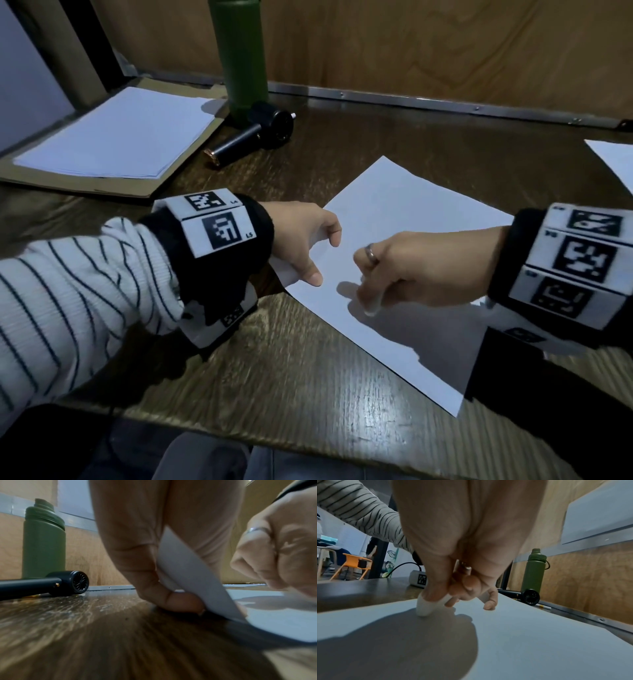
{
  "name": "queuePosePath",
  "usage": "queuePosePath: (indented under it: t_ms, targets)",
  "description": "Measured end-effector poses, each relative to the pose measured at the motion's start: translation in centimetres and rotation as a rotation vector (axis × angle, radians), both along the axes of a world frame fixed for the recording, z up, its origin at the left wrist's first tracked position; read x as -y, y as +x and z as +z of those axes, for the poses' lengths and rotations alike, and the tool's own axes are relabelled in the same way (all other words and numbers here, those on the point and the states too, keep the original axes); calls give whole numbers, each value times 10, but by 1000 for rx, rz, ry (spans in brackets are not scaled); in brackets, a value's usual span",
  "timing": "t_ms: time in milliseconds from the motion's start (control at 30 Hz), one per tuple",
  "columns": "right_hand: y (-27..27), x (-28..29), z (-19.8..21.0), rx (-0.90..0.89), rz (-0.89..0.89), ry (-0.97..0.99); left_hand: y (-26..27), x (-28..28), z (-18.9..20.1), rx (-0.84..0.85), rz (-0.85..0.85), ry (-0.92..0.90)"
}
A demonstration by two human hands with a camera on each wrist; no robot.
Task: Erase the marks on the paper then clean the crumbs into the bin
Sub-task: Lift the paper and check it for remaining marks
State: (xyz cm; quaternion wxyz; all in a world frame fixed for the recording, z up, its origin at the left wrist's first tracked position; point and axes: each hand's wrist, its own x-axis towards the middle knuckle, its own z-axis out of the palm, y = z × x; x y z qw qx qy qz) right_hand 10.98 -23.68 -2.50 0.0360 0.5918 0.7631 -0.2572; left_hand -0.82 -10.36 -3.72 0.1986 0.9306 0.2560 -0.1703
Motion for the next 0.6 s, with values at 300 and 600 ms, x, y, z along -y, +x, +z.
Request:
queuePosePath:
  t_ms: [300,600]
  targets:
    - [-7,7,-2,37,-7,70,0,2,1,-3,-5,10]
    - [-15,5,-5,43,84,155,-1,5,4,-9,-19,13]
